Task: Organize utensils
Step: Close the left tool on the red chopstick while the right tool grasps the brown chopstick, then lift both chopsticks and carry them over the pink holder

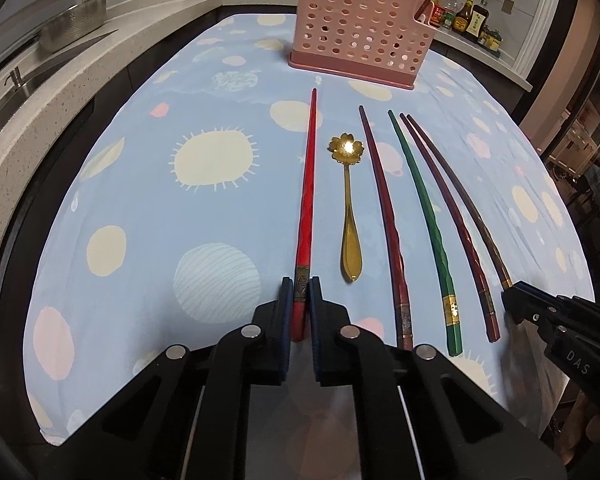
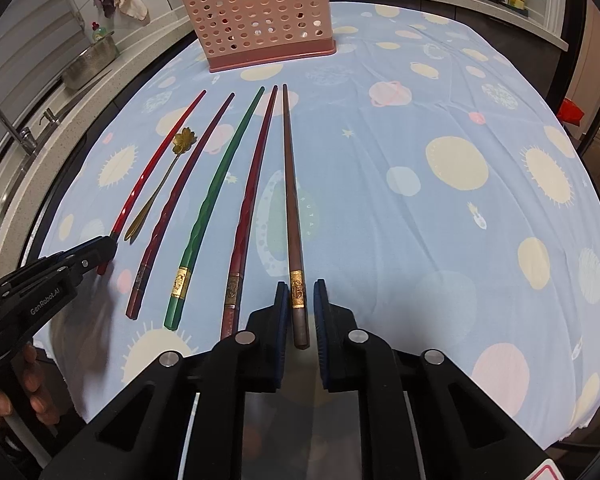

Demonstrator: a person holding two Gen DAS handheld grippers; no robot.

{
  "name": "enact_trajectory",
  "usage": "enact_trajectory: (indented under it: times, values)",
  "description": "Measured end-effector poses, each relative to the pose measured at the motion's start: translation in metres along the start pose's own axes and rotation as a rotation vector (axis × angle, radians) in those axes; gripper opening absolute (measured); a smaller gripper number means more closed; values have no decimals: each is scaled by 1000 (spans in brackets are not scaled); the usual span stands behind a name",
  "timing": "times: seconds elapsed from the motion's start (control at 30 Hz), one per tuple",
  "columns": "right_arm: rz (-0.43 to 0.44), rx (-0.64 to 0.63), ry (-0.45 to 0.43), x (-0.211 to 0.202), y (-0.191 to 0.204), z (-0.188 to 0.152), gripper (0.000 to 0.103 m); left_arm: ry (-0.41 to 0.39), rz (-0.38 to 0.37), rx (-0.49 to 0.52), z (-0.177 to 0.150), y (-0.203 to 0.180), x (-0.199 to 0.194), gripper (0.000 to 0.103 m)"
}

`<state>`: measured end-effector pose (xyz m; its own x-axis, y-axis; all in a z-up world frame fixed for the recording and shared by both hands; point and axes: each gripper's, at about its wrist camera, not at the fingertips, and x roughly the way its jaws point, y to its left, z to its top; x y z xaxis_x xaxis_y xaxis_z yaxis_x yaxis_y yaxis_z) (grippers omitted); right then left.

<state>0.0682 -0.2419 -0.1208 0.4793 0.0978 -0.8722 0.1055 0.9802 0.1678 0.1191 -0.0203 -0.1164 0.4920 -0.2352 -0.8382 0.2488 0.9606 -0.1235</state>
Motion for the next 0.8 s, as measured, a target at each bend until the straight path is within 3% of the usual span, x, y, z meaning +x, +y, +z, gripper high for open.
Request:
enact_trajectory:
  times: [0.43, 0.8]
  values:
    - [20, 5, -31, -16, -1, -1, 7, -73, -33, -28, 6, 5, -44, 7]
    - [52, 30, -168, -72, -1, 20, 7, -230, -71, -52, 42, 6, -106, 7]
